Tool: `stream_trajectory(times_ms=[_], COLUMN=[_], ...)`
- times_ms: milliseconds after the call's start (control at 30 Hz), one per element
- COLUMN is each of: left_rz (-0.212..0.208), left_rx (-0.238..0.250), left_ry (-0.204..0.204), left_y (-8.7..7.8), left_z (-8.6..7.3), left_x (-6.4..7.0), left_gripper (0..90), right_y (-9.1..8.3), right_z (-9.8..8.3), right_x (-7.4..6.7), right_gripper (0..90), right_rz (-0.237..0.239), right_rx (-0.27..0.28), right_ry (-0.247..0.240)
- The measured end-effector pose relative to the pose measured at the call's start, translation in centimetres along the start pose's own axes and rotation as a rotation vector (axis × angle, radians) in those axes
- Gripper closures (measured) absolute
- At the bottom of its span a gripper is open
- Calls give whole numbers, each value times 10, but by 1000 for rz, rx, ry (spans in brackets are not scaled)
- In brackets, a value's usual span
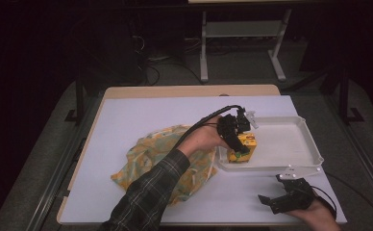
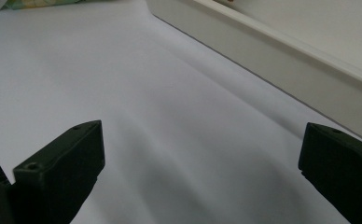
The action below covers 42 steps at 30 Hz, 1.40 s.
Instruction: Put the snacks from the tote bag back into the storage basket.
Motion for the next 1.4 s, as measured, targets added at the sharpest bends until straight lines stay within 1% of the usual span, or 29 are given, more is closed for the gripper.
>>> stream_trajectory(times_ms=[200, 467, 633, 667, 700, 867, 933, 967, 1067, 1133, 1267, 1333, 1400], left_rz=[-1, 13, 25, 27, 29, 31, 27, 28, 23, 32, 34, 40, 48], left_rx=[-8, -19, -14, -13, -14, -32, -28, -38, -43, -53, -68, -62, -51], left_ry=[3, 3, -7, -18, -21, -19, -37, -32, -36, -29, -35, -38, -53], left_y=[4, 10, 14, 15, 16, 20, 22, 22, 21, 21, 21, 20, 18], left_z=[-1, -3, -5, -5, -6, -10, -12, -13, -14, -15, -19, -20, -22], left_x=[1, -1, -3, -3, -3, -3, -3, -3, -2, -3, -2, -3, -5], left_gripper=[517, 516, 516, 516, 516, 515, 514, 512, 509, 506, 454, 423, 396], right_y=[0, -1, -1, -1, -1, -1, -1, -1, -1, -1, -2, -2, -2], right_z=[0, 0, -1, -1, -1, -1, -1, -1, -1, -1, -1, -1, -1], right_x=[0, 0, 0, 0, 0, 0, 0, 0, 0, 0, 0, 0, 0], right_gripper=[0, 0, 0, 0, 0, 0, 0, 0, 0, 0, 0, 0, 0], right_rz=[-1, -3, -2, -2, -3, -4, -3, -3, -3, -2, -3, -4, -5], right_rx=[4, 5, 4, 7, 8, 8, 9, 10, 7, 7, 4, 8, 8], right_ry=[1, 0, 6, 6, 5, 3, 3, 4, 4, 5, 4, 2, 2])
Point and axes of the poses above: each handheld gripper's, and its own axes: y roughly forward along the jaws, z roughly out of its top, x roughly to its right, the point moved 6 cm from there along y, roughly forward along the jaws, and after that the axes turned 15 degrees about z, right-handed, at the moved point
